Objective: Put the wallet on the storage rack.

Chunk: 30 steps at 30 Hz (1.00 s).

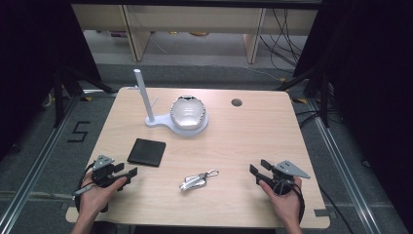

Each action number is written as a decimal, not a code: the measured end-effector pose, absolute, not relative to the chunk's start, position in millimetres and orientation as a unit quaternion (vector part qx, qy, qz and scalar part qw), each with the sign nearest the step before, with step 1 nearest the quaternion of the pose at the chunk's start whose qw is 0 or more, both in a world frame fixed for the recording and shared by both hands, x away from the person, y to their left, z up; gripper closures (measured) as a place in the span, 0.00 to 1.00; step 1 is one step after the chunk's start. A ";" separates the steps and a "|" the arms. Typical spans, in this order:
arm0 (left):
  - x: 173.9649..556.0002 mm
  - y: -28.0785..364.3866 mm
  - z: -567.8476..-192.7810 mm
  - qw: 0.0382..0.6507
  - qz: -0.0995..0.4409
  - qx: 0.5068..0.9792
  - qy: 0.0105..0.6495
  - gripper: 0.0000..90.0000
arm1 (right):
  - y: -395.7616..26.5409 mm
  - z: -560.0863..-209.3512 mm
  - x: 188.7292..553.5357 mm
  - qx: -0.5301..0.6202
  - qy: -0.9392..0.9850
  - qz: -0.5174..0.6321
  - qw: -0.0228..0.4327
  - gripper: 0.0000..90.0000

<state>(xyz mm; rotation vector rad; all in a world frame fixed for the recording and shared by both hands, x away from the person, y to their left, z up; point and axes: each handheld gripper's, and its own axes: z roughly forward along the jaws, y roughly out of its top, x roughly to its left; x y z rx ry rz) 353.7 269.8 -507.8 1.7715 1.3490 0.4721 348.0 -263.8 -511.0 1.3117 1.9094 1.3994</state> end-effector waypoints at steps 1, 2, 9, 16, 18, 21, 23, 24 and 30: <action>355.5 269.0 -505.7 0.415 0.189 0.708 0.540 0.38 | -261.7 -509.2 345.1 0.491 0.682 0.505 0.197 0.51; 360.5 268.6 -503.3 0.416 0.185 0.711 0.536 0.37 | -264.6 -511.1 349.6 0.467 0.691 0.508 0.217 0.51; 401.6 271.4 -475.6 0.381 0.181 0.744 0.518 0.39 | -262.4 -507.5 350.0 0.472 0.696 0.499 0.208 0.51; 455.4 283.4 -471.3 0.348 0.125 0.753 0.545 0.41 | -260.0 -505.5 347.9 0.479 0.695 0.501 0.191 0.50; 461.1 284.3 -472.4 0.344 0.121 0.749 0.553 0.42 | -261.7 -504.3 347.9 0.482 0.700 0.491 0.192 0.50; 473.7 281.4 -478.8 0.328 0.088 0.742 0.578 0.43 | -261.9 -505.2 351.1 0.467 0.700 0.500 0.203 0.50; 475.3 278.3 -482.2 0.322 0.073 0.743 0.582 0.43 | -261.6 -505.4 352.1 0.462 0.703 0.504 0.197 0.50; 475.6 277.6 -484.2 0.320 0.070 0.746 0.580 0.43 | -261.1 -505.2 351.5 0.467 0.701 0.502 0.197 0.50; 476.1 275.2 -489.5 0.304 0.052 0.746 0.590 0.45 | -261.3 -504.6 351.4 0.464 0.706 0.492 0.208 0.50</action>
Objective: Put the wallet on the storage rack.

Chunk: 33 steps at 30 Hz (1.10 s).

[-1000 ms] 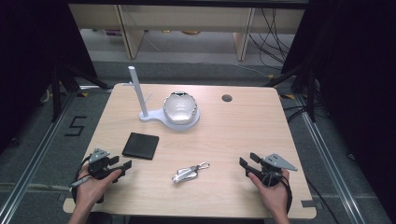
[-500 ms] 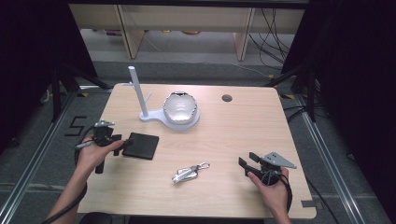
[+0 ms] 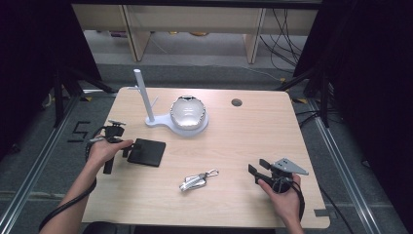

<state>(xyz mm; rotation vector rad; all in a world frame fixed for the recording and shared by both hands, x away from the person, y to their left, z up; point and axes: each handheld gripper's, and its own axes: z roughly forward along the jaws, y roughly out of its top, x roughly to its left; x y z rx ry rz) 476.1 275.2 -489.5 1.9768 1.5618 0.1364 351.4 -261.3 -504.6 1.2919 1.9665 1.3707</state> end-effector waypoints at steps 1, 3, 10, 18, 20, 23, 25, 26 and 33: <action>476.3 275.3 -490.6 0.301 0.048 0.749 0.588 0.45 | -260.7 -504.3 351.0 0.466 0.705 0.494 0.205 0.50; 475.4 273.6 -493.3 0.289 0.039 0.750 0.593 0.45 | -258.8 -503.3 348.6 0.479 0.700 0.494 0.192 0.50; 474.3 271.6 -494.0 0.286 0.025 0.734 0.615 0.44 | -260.3 -504.2 351.4 0.462 0.707 0.495 0.203 0.50; 473.4 269.4 -493.8 0.287 0.020 0.726 0.625 0.49 | -261.0 -503.6 350.9 0.464 0.708 0.491 0.204 0.50; 470.2 267.0 -494.3 0.285 0.034 0.726 0.625 0.56 | -261.8 -503.6 351.0 0.462 0.709 0.491 0.206 0.49; 469.8 268.2 -494.7 0.287 0.034 0.724 0.627 0.60 | -259.0 -503.7 349.4 0.476 0.699 0.501 0.187 0.49; 470.0 271.6 -495.4 0.292 0.028 0.719 0.630 0.69 | -260.7 -503.5 349.9 0.469 0.702 0.500 0.194 0.49; 469.6 276.5 -496.8 0.305 0.023 0.713 0.631 0.71 | -263.6 -502.0 350.0 0.464 0.708 0.492 0.202 0.49; 467.4 281.9 -497.9 0.325 0.020 0.711 0.623 0.86 | -262.3 -500.1 347.8 0.479 0.696 0.499 0.194 0.49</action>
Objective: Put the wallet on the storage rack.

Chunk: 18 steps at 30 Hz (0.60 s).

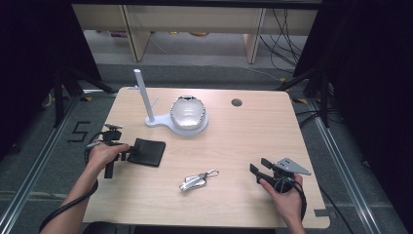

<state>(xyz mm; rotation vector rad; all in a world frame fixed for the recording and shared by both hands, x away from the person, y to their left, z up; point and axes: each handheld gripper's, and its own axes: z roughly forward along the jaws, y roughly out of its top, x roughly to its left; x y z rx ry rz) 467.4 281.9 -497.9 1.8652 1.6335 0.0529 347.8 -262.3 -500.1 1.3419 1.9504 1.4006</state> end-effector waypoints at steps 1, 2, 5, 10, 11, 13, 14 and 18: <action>467.4 282.2 -497.4 0.321 0.023 0.717 0.618 0.86 | -262.3 -500.1 347.8 0.479 0.696 0.499 0.194 0.49; 466.9 281.4 -497.0 0.323 0.030 0.722 0.612 0.87 | -264.3 -500.9 350.2 0.463 0.701 0.503 0.202 0.49; 467.8 283.0 -496.3 0.327 0.026 0.731 0.599 0.89 | -264.2 -500.8 350.1 0.463 0.700 0.504 0.202 0.49; 467.0 278.7 -487.5 0.327 0.046 0.749 0.575 0.91 | -265.0 -500.8 351.0 0.465 0.705 0.493 0.209 0.49; 466.3 276.1 -484.4 0.326 0.051 0.754 0.568 0.91 | -264.3 -501.7 351.9 0.462 0.702 0.501 0.206 0.49; 464.4 270.5 -475.9 0.325 0.069 0.770 0.545 0.91 | -264.8 -501.5 351.8 0.463 0.704 0.495 0.213 0.49; 463.6 267.9 -470.8 0.325 0.076 0.782 0.527 0.91 | -264.5 -501.2 351.3 0.466 0.702 0.496 0.209 0.49; 458.8 255.0 -454.9 0.334 0.116 0.810 0.469 0.92 | -265.0 -501.3 350.8 0.465 0.703 0.495 0.212 0.49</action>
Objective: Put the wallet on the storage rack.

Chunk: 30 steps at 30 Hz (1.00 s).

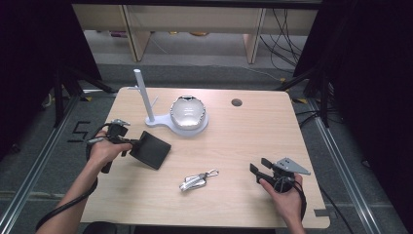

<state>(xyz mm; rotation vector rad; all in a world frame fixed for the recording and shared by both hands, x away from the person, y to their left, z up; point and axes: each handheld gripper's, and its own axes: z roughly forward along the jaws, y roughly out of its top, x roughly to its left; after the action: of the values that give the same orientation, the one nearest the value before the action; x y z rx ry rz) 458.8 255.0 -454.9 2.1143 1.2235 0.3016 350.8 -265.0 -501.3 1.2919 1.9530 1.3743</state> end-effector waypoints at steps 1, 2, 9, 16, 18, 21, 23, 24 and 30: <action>455.6 246.1 -444.8 0.342 0.131 0.830 0.421 0.91 | -264.7 -500.7 350.2 0.467 0.702 0.497 0.207 0.49; 453.7 241.7 -439.7 0.343 0.137 0.837 0.403 0.91 | -265.0 -501.5 351.3 0.463 0.700 0.502 0.210 0.49; 449.2 217.9 -410.5 0.332 0.177 0.878 0.295 0.91 | -266.2 -500.6 350.7 0.461 0.702 0.498 0.214 0.49; 455.4 203.1 -394.2 0.307 0.200 0.898 0.243 0.91 | -266.2 -501.1 350.7 0.464 0.700 0.500 0.212 0.49; 455.9 200.7 -393.4 0.307 0.201 0.900 0.235 0.91 | -267.1 -500.9 350.8 0.461 0.701 0.498 0.218 0.49; 459.7 193.5 -390.2 0.303 0.211 0.904 0.216 0.91 | -267.3 -501.0 350.8 0.462 0.702 0.497 0.218 0.49; 460.5 192.4 -389.2 0.304 0.214 0.904 0.212 0.91 | -267.2 -500.4 350.2 0.466 0.702 0.493 0.217 0.49; 461.8 191.4 -387.9 0.304 0.212 0.906 0.206 0.91 | -267.2 -500.4 350.2 0.466 0.702 0.493 0.217 0.49; 470.0 187.8 -382.0 0.303 0.218 0.907 0.198 0.91 | -268.5 -500.2 350.5 0.464 0.702 0.493 0.221 0.49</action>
<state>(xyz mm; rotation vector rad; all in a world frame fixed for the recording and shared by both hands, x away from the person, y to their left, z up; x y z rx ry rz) 470.0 187.8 -382.0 2.4034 0.5243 0.5782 350.5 -268.5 -500.2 1.2833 1.9405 1.3615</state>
